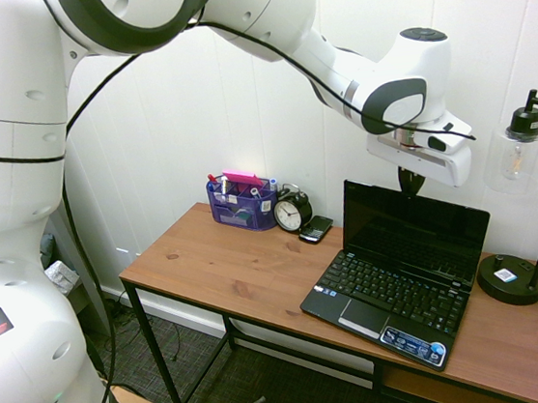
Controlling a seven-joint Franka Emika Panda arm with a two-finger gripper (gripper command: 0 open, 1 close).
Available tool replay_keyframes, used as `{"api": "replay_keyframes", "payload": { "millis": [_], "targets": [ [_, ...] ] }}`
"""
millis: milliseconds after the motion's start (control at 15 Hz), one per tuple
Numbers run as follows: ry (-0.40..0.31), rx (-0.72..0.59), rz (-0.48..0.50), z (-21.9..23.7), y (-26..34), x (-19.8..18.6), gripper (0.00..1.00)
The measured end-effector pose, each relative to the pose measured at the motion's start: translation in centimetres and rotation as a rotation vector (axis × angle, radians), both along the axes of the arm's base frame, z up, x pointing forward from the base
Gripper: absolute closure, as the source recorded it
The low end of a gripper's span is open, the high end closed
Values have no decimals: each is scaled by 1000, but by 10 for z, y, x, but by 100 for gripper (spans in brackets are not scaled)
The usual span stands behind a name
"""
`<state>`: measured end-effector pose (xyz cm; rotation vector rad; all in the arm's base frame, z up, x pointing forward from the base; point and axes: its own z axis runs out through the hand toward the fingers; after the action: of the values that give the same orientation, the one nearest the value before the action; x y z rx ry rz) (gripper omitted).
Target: Close the laptop lid
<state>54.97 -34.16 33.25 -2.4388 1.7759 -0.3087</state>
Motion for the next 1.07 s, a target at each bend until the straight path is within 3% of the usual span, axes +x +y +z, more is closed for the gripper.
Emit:
{"api": "replay_keyframes", "payload": {
  "millis": [1067],
  "targets": [
    [188,1,-33,-43,14,-39,100]
  ]
}}
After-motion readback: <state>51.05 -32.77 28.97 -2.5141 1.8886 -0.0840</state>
